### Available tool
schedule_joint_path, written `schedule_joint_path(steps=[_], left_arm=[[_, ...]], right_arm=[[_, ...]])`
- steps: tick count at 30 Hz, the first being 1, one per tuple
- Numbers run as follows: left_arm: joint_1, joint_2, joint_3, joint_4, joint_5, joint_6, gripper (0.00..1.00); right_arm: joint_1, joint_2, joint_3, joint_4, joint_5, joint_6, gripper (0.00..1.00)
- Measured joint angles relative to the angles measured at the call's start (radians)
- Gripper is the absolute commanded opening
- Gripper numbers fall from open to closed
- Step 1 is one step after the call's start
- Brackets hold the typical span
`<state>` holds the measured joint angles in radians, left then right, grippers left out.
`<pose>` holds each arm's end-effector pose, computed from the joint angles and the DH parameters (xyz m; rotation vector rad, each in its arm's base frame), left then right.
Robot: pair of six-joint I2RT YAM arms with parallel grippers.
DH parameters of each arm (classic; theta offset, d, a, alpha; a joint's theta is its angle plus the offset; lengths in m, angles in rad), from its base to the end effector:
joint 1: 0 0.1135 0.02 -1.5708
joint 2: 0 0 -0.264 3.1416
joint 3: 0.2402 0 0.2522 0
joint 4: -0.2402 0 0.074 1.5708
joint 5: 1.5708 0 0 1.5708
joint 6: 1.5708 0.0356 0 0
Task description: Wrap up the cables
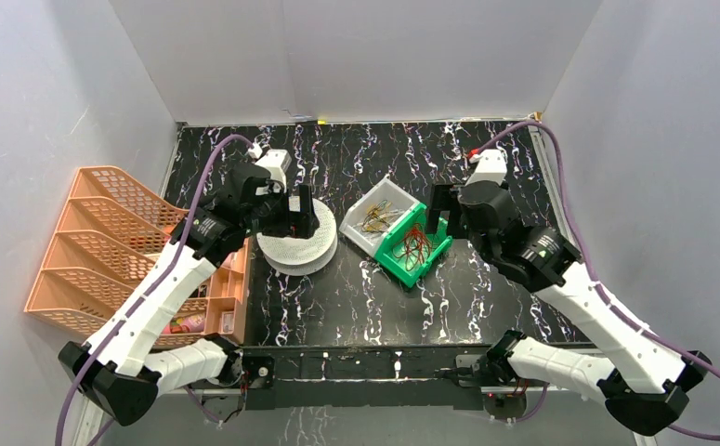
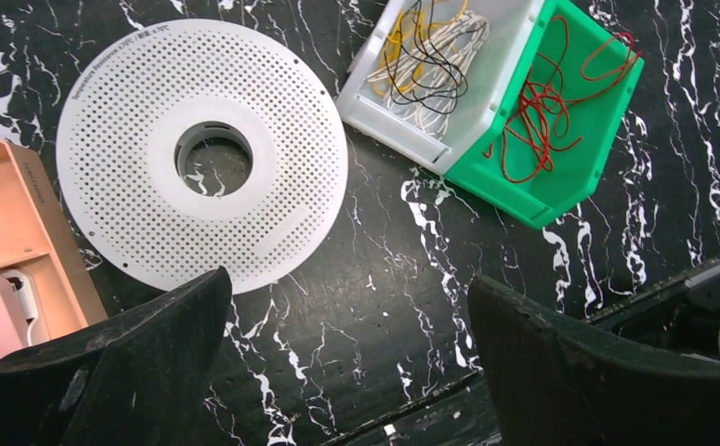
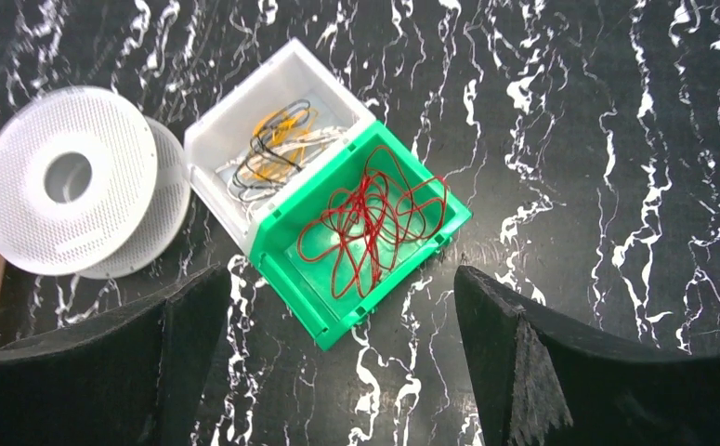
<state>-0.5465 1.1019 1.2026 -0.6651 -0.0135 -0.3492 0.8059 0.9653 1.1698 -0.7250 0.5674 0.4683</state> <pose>0.1976 -0.1196 0.3747 0.2065 2.1688 -0.5060 0.1437 0.1221 0.3873 -0.0029 2.0103 0.2187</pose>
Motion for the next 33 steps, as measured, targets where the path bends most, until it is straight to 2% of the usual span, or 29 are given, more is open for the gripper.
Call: schedule_joint_path(steps=[5, 12, 20, 28, 33], left_arm=[[0.0, -0.029, -0.037, 0.005, 0.018, 0.0, 0.98], [0.002, -0.028, -0.125, 0.052, 0.024, -0.003, 0.98], [0.002, 0.023, -0.189, 0.119, 0.037, 0.021, 0.98], [0.002, 0.009, -0.289, 0.168, 0.043, 0.061, 0.98], [0.002, -0.013, -0.328, 0.19, 0.052, 0.07, 0.98]], right_arm=[[0.0, 0.007, 0.059, -0.019, 0.037, 0.012, 0.98], [0.002, 0.061, 0.058, -0.018, 0.027, -0.009, 0.98], [0.002, 0.19, 0.058, -0.003, -0.025, -0.005, 0.96], [0.002, 0.331, 0.058, 0.04, -0.059, 0.095, 0.93], [0.002, 0.417, 0.058, 0.086, -0.038, 0.201, 0.88]])
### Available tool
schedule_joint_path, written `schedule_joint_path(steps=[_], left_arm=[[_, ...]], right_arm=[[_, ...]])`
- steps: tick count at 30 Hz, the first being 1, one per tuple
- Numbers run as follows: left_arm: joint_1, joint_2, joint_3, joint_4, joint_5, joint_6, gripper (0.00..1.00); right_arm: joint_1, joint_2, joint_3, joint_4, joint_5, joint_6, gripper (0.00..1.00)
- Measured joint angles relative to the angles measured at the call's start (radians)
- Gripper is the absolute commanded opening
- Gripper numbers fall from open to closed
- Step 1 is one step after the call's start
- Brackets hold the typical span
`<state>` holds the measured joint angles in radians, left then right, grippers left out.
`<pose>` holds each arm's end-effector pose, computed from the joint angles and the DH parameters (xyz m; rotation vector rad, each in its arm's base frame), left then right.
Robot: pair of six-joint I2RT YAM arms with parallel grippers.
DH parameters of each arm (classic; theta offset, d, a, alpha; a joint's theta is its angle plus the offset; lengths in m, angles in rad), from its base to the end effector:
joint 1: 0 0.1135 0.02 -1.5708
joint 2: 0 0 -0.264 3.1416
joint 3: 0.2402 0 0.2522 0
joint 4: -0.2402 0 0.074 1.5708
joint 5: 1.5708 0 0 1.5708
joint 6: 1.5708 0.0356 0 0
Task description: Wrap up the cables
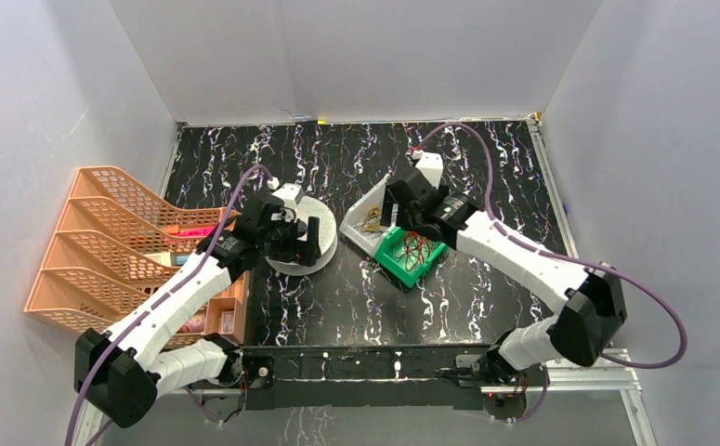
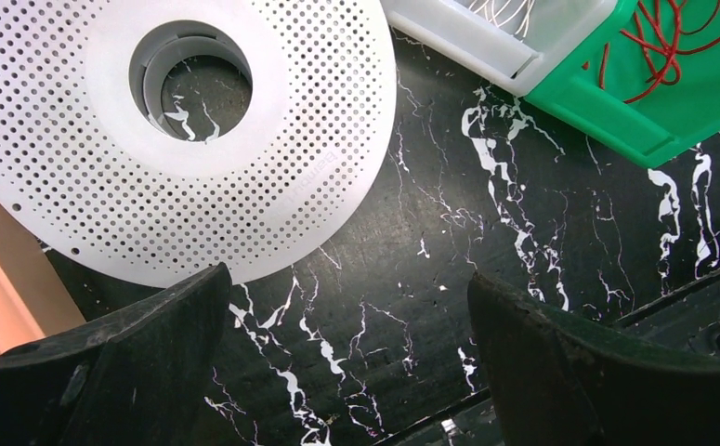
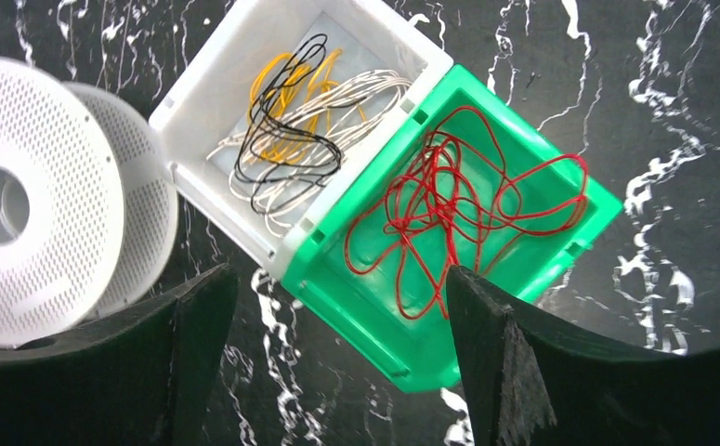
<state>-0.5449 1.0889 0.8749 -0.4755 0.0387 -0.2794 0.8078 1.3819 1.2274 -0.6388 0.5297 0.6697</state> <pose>0.1997 -0.1226 0.2843 0.3260 2.2821 -0.4763 0.2170 0.2009 0.3198 0.0931 2.2365 0.1675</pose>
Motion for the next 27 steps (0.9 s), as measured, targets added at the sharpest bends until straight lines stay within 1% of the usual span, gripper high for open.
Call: schedule_joint_path(steps=[5, 9, 13, 20, 24, 27], left_arm=[[0.0, -0.044, -0.014, 0.013, 0.004, -0.001, 0.98], [0.0, -0.082, -0.016, 0.021, -0.001, -0.001, 0.98], [0.0, -0.111, -0.018, 0.024, -0.005, -0.001, 0.98], [0.0, -0.123, -0.018, 0.026, -0.005, -0.001, 0.98], [0.0, -0.124, -0.018, 0.026, -0.005, -0.001, 0.98], [0.0, -0.126, -0.019, 0.026, -0.004, -0.001, 0.98]], right_arm=[[0.0, 0.114, 0.004, 0.018, 0.043, 0.163, 0.83], [0.0, 0.211, 0.049, -0.021, 0.09, 0.295, 0.78], [0.0, 0.255, 0.079, -0.031, 0.131, 0.4, 0.74], [-0.002, 0.311, 0.095, -0.039, 0.136, 0.504, 0.71], [-0.006, 0.365, 0.105, -0.043, 0.118, 0.532, 0.68], [-0.012, 0.412, 0.125, -0.042, 0.105, 0.542, 0.64]])
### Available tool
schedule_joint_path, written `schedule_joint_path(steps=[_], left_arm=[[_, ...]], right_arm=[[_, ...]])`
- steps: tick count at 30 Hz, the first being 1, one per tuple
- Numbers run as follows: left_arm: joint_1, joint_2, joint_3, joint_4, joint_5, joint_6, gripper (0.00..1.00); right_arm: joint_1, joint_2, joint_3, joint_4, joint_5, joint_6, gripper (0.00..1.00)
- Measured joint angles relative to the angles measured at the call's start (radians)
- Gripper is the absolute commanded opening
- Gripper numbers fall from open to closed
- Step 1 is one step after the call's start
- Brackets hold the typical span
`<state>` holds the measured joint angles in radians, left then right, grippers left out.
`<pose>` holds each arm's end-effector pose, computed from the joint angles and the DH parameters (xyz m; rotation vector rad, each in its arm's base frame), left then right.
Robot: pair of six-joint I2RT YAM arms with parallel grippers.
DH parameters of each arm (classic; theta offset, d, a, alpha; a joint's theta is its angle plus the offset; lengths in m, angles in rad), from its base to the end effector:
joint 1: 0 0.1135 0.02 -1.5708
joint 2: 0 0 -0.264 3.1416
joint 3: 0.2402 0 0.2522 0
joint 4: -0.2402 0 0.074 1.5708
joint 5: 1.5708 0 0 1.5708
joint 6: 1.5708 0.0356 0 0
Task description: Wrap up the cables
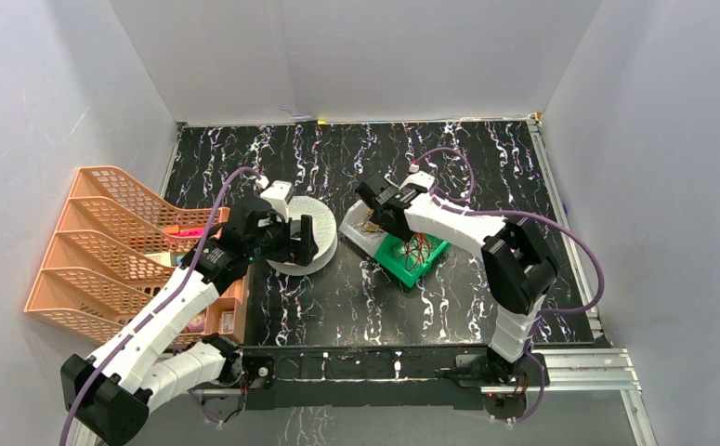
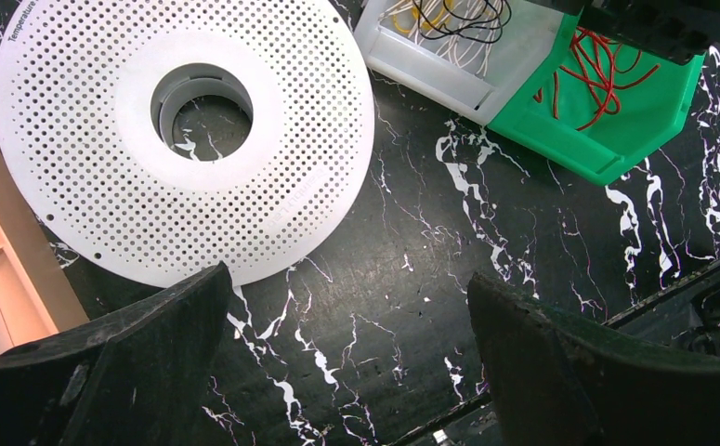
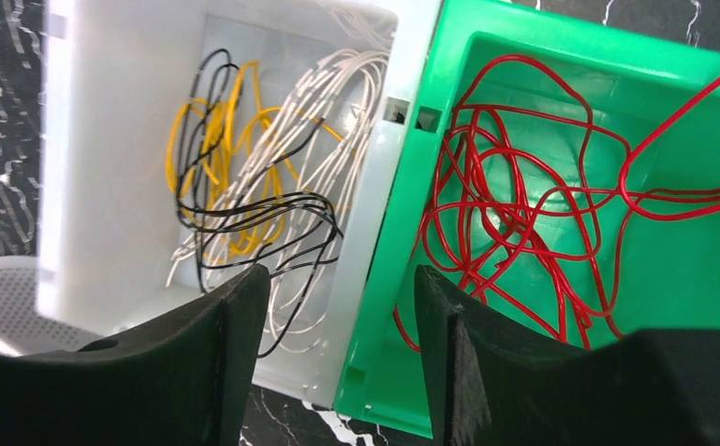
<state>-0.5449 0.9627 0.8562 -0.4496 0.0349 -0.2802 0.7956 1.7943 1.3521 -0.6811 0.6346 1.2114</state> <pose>0.1808 -0.1110 0.3059 0.3075 2.1498 -0.5187 0.2740 0.2495 0.2278 0.6644 2.2891 0.0367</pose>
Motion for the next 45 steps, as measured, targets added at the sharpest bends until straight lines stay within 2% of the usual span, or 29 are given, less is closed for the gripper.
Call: schedule_joint_path(steps=[12, 18, 20, 21, 27, 32, 36, 38, 45], left_arm=[[0.0, -0.011, -0.011, 0.0, 0.006, 0.0, 0.98], [0.0, -0.011, -0.011, 0.0, 0.007, 0.0, 0.98], [0.0, -0.011, -0.011, 0.0, 0.007, 0.0, 0.98], [0.0, -0.011, -0.011, 0.0, 0.007, 0.0, 0.98], [0.0, -0.011, -0.011, 0.0, 0.007, 0.0, 0.98], [0.0, -0.01, -0.011, 0.0, 0.007, 0.0, 0.98], [0.0, -0.004, -0.011, 0.0, 0.006, 0.0, 0.98], [0.0, -0.003, -0.011, 0.0, 0.004, 0.0, 0.98], [0.0, 0.0, -0.011, 0.0, -0.002, 0.0, 0.98]], right_arm=[[-0.019, 0.041, 0.0, -0.011, -0.016, 0.015, 0.39], [-0.026, 0.04, 0.002, -0.025, 0.002, -0.023, 0.14], [-0.034, 0.039, 0.002, -0.027, 0.003, -0.046, 0.02], [-0.038, 0.038, 0.002, -0.027, 0.004, -0.059, 0.0], [-0.112, 0.001, -0.01, -0.009, -0.012, -0.275, 0.0], [-0.26, -0.1, -0.059, 0.106, -0.2, -0.694, 0.0], [-0.331, -0.101, -0.063, 0.145, -0.329, -0.94, 0.0], [-0.358, -0.101, -0.092, 0.194, -0.377, -0.991, 0.0], [-0.409, -0.081, -0.102, 0.248, -0.417, -1.013, 0.0]])
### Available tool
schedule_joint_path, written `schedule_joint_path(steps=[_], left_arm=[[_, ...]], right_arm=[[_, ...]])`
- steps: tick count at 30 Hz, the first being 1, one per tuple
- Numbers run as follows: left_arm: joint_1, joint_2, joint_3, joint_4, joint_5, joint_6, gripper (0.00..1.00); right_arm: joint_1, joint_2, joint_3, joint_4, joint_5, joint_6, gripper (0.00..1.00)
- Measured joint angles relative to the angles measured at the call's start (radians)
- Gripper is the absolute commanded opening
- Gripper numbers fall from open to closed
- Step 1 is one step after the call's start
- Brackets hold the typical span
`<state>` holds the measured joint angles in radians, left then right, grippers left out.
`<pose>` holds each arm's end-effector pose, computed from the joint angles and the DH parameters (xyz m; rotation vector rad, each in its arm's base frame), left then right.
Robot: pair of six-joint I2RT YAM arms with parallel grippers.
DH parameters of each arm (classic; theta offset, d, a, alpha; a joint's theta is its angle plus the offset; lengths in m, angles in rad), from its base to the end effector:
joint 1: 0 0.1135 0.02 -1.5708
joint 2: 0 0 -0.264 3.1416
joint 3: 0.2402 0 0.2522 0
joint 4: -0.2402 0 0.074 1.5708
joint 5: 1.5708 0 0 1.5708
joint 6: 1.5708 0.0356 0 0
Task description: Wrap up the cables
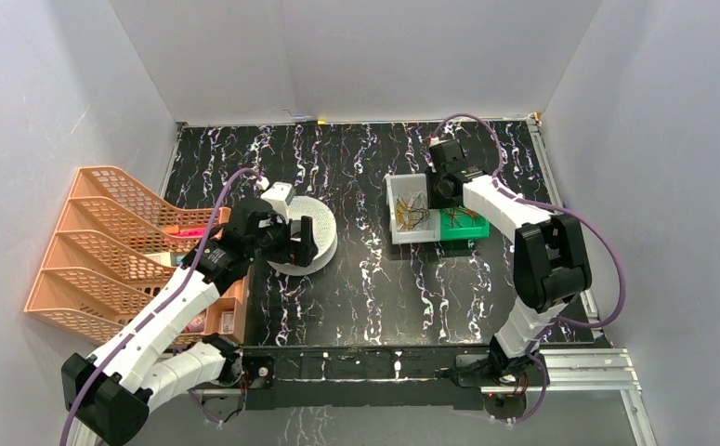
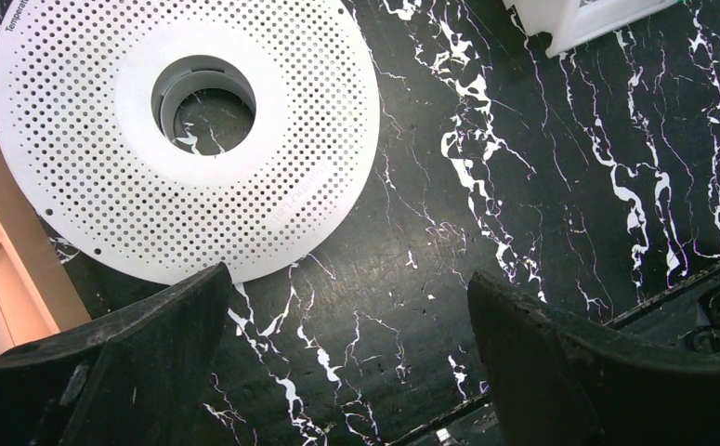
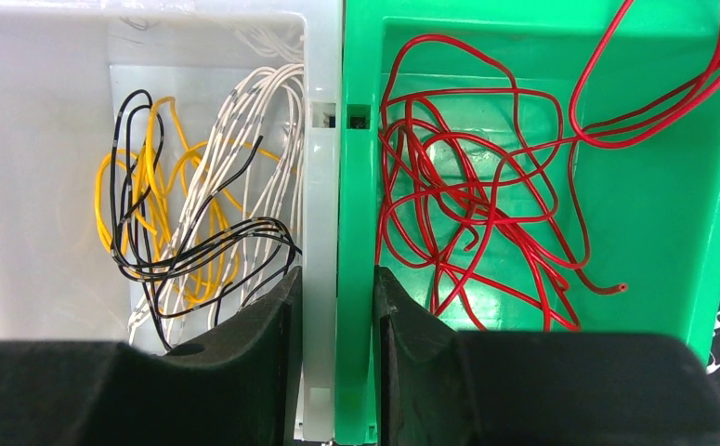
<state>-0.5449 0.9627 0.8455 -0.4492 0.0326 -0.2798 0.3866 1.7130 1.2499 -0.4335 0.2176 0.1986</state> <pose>0.1806 -0.1108 0.3023 0.3077 2.1598 -0.5127 0.3468 0.1329 0.2341 -0.1358 2.4346 -0.0085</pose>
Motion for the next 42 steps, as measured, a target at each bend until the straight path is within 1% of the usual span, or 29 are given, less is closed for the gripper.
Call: schedule_joint_path(steps=[6, 7, 12, 15, 17, 20, 22, 25, 31, 37, 40, 41, 42], left_arm=[[0.0, 0.005, 0.0, 0.0, -0.007, 0.0, 0.98], [0.0, 0.007, 0.0, 0.0, -0.008, 0.0, 0.98], [0.0, 0.019, 0.0, 0.0, -0.013, 0.0, 0.98], [0.0, 0.022, 0.0, 0.0, -0.015, 0.0, 0.98], [0.0, 0.024, 0.0, 0.0, -0.017, 0.0, 0.98], [0.0, 0.031, 0.0, 0.0, -0.021, 0.0, 0.98], [0.0, 0.037, 0.0, 0.0, -0.026, -0.003, 0.99], [0.0, 0.049, 0.0, 0.001, -0.03, -0.008, 0.98], [0.0, 0.119, 0.035, -0.003, -0.036, -0.012, 0.98], [0.0, 0.264, 0.168, -0.005, -0.072, -0.016, 0.98], [0.0, 0.329, 0.209, -0.007, -0.099, -0.016, 0.98], [0.0, 0.359, 0.223, -0.012, -0.11, -0.016, 0.98], [0.0, 0.378, 0.231, -0.016, -0.117, -0.016, 0.98]], right_arm=[[-0.018, 0.03, -0.003, 0.042, -0.005, 0.001, 0.0], [-0.018, 0.034, -0.005, 0.045, -0.005, 0.002, 0.02], [-0.018, 0.058, -0.006, 0.073, -0.007, 0.008, 0.24], [-0.018, 0.062, -0.006, 0.086, -0.006, 0.008, 0.42], [-0.018, 0.062, -0.006, 0.086, -0.008, 0.011, 0.48], [-0.018, 0.062, -0.006, 0.086, -0.007, 0.015, 0.63], [-0.018, 0.061, -0.006, 0.083, -0.005, 0.022, 0.69], [-0.018, 0.05, -0.005, 0.06, -0.005, 0.031, 0.73], [-0.018, -0.066, -0.005, -0.034, -0.009, 0.06, 0.77], [-0.011, -0.292, -0.005, -0.092, -0.045, 0.08, 0.86], [-0.008, -0.386, -0.012, -0.114, -0.068, 0.095, 0.96], [-0.007, -0.416, -0.023, -0.118, -0.076, 0.102, 0.98], [-0.006, -0.439, -0.034, -0.121, -0.085, 0.108, 0.98]])
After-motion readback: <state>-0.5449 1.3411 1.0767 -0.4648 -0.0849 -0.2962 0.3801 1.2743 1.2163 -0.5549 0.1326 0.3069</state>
